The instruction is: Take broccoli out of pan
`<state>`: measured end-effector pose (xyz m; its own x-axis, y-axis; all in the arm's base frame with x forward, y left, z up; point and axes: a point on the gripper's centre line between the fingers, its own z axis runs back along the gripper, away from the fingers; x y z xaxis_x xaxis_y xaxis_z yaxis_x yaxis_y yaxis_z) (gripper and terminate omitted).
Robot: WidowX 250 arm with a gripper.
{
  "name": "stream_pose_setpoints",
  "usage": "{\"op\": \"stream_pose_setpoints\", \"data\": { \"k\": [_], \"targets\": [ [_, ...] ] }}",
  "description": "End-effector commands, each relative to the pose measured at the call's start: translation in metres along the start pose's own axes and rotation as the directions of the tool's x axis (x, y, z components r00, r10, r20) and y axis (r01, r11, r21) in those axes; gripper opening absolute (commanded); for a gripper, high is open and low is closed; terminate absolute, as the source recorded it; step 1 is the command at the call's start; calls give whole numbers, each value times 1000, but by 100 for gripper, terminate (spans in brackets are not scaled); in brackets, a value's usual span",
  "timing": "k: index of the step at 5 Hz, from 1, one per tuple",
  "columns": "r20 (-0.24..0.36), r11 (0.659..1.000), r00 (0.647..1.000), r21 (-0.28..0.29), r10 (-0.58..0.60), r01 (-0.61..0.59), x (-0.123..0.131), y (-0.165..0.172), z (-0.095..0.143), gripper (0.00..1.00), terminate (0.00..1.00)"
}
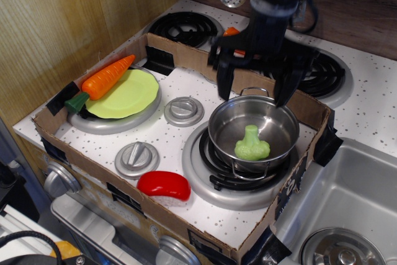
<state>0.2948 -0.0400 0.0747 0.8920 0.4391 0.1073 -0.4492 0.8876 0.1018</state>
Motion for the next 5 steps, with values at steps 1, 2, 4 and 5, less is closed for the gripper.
{"op": "stream_pose_setpoints", "data": {
  "k": [1, 2, 4, 5],
  "targets": [
    [68, 1000, 997, -10, 21, -21, -1, 1, -16, 100, 0],
    [73, 998, 996, -48, 51, -47, -5, -2, -27, 100, 0],
    [53, 996, 997, -69, 53, -49, -4, -5, -31, 100, 0],
    [44, 995, 997, -82, 57, -53, -6, -5, -33, 100, 0]
  ]
}}
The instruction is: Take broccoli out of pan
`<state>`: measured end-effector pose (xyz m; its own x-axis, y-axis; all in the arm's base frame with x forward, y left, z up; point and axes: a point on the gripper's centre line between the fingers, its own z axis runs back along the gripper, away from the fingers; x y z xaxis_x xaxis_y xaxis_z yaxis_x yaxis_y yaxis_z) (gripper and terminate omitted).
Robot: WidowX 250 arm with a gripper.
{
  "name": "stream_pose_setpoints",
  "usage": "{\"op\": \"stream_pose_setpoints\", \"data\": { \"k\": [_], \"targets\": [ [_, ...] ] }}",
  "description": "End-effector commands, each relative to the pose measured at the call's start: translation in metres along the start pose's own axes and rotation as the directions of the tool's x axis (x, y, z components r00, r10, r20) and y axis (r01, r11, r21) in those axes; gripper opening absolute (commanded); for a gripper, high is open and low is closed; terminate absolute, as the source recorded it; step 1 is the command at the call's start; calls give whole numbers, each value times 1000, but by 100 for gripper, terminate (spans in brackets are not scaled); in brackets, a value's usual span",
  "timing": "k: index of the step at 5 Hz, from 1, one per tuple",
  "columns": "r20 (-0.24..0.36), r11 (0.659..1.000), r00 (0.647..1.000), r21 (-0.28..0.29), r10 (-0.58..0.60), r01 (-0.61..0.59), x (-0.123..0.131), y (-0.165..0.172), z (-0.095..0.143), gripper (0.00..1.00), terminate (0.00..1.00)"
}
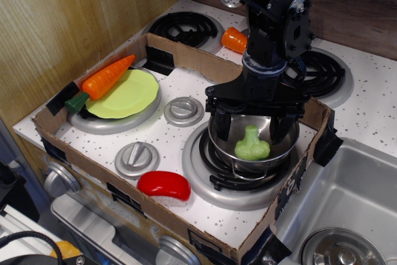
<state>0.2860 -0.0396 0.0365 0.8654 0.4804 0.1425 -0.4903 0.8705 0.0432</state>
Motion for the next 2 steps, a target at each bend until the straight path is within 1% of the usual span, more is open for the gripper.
{"op": "stream_pose_setpoints", "data": {
  "k": [1, 2],
  "targets": [
    [-7, 999, 999, -31, 38, -39, 1, -7, 0, 0, 0],
    [-29, 998, 999, -44, 46, -47, -2, -7, 0, 0, 0]
  ]
}}
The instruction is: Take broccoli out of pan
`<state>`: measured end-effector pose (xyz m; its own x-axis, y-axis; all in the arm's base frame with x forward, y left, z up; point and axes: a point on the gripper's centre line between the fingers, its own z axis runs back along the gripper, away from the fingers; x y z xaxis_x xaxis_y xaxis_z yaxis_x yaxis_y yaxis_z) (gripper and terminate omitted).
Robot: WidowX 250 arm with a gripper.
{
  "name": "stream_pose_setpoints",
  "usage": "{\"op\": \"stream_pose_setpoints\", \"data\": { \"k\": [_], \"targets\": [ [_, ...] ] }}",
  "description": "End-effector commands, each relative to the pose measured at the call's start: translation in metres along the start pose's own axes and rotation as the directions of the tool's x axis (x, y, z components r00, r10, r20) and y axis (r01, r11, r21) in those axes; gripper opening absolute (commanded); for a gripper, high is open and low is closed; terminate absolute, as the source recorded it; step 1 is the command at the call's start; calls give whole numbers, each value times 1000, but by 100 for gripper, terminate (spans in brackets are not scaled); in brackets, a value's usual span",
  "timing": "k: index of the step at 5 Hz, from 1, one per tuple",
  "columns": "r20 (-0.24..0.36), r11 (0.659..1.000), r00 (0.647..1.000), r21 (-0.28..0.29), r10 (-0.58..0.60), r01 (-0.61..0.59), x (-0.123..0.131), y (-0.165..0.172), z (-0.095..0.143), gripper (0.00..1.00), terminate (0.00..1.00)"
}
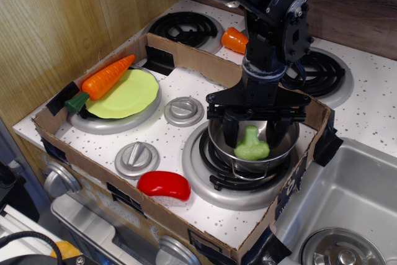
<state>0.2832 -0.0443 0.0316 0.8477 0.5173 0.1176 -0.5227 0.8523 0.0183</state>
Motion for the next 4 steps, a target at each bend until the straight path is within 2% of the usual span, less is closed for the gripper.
{"op": "stream_pose_setpoints", "data": {
  "k": [1, 2, 4],
  "targets": [
    [-15, 999, 1000, -35, 8, -9, 3, -5, 4, 0, 0],
    [-21, 1000, 1000, -30, 1, -1, 7, -6, 13, 0, 0],
    [3, 999, 999, 6, 40, -40, 26, -2, 63, 0, 0]
  ]
}}
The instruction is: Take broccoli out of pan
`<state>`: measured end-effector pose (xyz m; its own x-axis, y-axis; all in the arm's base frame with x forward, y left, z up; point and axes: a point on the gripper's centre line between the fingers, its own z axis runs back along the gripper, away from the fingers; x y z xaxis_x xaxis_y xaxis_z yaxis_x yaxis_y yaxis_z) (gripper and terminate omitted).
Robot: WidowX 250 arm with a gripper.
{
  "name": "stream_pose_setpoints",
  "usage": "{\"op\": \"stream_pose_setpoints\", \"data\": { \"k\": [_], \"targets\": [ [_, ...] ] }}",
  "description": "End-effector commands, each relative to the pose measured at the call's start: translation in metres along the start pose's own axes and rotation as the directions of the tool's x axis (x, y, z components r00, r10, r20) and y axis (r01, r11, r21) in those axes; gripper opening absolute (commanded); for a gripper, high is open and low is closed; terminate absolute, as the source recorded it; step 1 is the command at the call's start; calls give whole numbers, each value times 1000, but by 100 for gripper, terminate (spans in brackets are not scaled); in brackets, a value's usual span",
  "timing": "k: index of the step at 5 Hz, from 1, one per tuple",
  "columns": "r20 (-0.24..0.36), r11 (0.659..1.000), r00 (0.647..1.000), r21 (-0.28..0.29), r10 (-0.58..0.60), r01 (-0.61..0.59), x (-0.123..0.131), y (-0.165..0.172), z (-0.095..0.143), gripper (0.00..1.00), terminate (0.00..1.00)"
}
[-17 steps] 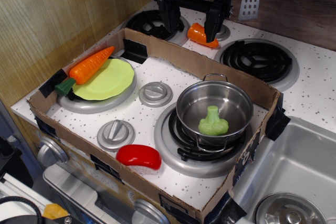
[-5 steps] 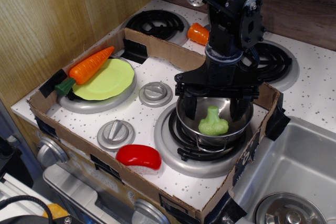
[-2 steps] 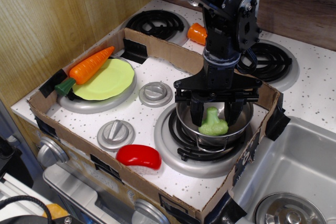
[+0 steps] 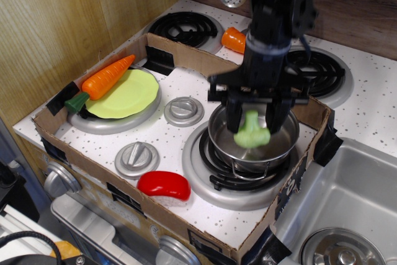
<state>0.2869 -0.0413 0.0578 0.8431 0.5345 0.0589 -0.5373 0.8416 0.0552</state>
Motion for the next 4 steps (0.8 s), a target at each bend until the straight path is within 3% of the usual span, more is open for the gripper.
{"op": "stream_pose_setpoints", "data": {
  "k": [1, 2, 4],
  "targets": [
    [213, 997, 974, -32, 80, -75, 22, 20, 52, 0, 0],
    [248, 997, 965, -27, 83, -79, 24, 47, 56, 0, 0],
    [237, 1000, 971, -7, 18, -16, 43, 110, 43, 0, 0]
  ]
}}
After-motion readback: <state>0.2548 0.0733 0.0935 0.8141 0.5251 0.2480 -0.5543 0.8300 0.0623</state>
